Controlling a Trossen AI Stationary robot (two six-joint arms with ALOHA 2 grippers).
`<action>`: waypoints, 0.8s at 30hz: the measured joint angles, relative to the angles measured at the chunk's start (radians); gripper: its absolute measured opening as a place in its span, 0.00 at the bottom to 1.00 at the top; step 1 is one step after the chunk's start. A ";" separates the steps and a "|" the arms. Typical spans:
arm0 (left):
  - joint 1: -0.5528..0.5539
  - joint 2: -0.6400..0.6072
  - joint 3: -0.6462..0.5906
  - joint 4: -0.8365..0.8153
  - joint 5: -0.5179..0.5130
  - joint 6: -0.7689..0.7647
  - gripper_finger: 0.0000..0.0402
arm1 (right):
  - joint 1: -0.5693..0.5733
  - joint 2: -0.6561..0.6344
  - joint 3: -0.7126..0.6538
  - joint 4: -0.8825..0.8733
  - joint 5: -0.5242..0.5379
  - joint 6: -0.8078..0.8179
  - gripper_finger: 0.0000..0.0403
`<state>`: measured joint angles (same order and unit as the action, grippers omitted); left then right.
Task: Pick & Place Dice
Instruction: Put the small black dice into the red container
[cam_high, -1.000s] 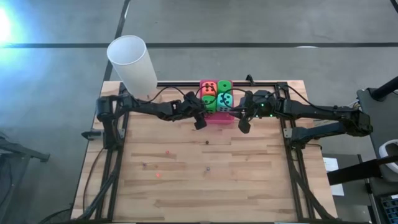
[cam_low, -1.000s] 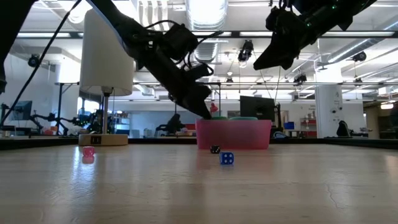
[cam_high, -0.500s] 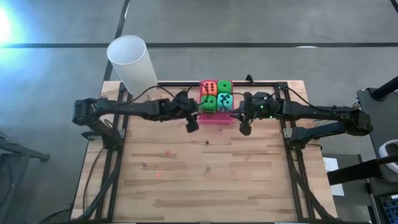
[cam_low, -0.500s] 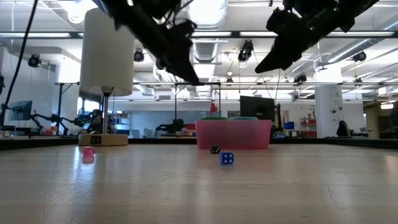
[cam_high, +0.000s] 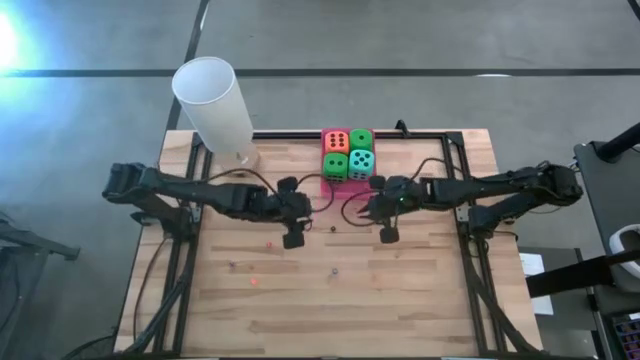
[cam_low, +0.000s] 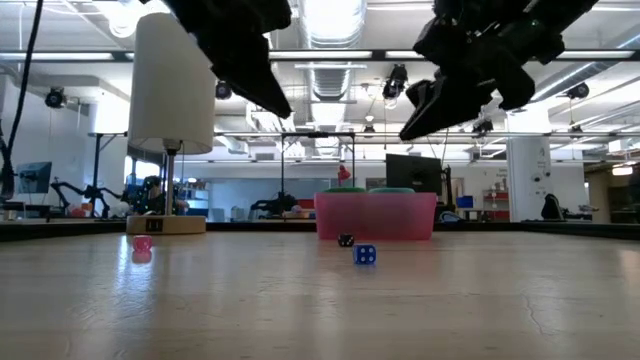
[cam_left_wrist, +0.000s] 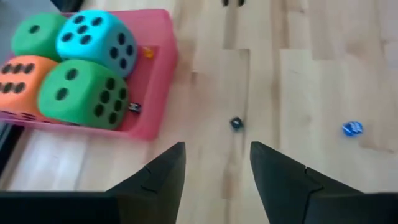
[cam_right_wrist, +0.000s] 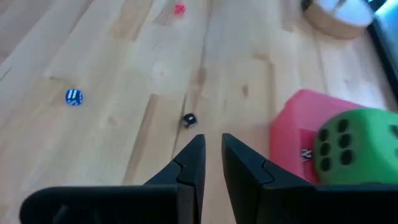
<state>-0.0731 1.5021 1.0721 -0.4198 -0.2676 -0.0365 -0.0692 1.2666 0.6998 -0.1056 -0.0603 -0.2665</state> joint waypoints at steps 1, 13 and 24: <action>-0.012 0.000 0.000 -0.009 -0.001 -0.009 0.46 | 0.006 0.018 0.000 0.007 0.000 0.000 0.12; -0.124 -0.006 0.000 -0.075 -0.001 -0.024 0.51 | 0.075 0.156 0.013 0.111 -0.001 0.029 0.12; -0.124 -0.032 0.000 -0.094 -0.001 -0.043 0.54 | 0.071 0.209 0.014 0.151 0.004 0.080 0.13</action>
<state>-0.1974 1.4704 1.0721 -0.5141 -0.2684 -0.0795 0.0021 1.4757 0.7136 0.0456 -0.0563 -0.1864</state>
